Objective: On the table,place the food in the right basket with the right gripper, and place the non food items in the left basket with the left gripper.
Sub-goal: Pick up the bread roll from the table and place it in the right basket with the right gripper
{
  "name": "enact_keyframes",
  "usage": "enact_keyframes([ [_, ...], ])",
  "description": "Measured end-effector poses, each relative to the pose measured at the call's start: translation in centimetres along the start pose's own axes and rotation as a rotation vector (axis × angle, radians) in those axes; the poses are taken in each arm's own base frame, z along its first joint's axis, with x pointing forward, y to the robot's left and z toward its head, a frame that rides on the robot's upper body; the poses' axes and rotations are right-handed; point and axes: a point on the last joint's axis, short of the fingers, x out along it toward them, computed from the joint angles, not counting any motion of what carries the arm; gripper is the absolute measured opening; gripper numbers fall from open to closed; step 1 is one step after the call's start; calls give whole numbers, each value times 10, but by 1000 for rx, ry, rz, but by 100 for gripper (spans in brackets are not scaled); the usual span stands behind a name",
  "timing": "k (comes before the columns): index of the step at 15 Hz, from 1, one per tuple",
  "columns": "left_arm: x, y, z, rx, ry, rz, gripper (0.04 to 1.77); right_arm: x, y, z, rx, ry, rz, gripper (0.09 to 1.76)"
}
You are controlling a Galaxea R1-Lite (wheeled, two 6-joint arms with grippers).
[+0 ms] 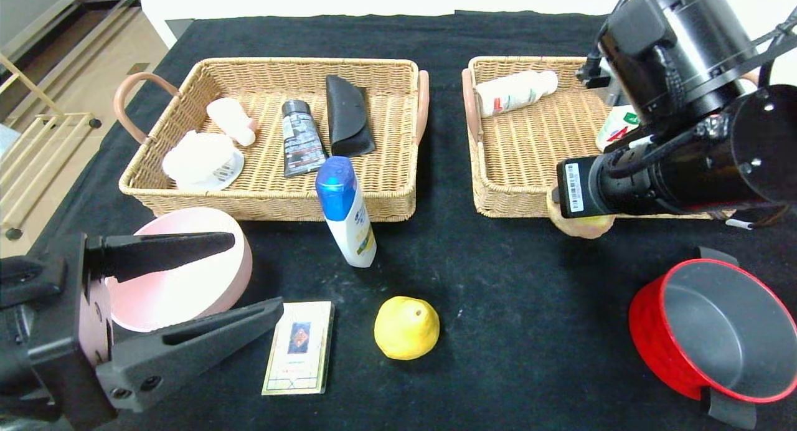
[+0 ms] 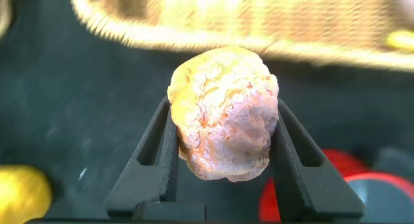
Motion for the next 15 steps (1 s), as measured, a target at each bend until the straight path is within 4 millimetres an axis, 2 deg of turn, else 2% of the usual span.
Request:
enact_keyframes([
  [6,-2,0,1,17,-8,3,172,-1,-20,26,9,-91,-63,87],
  [10,-3,-1,1,19,-12,5,172,15,-19,44,63,-210,-64,87],
  [15,-3,-1,2,20,-15,6,172,42,-9,56,112,-318,-78,87],
])
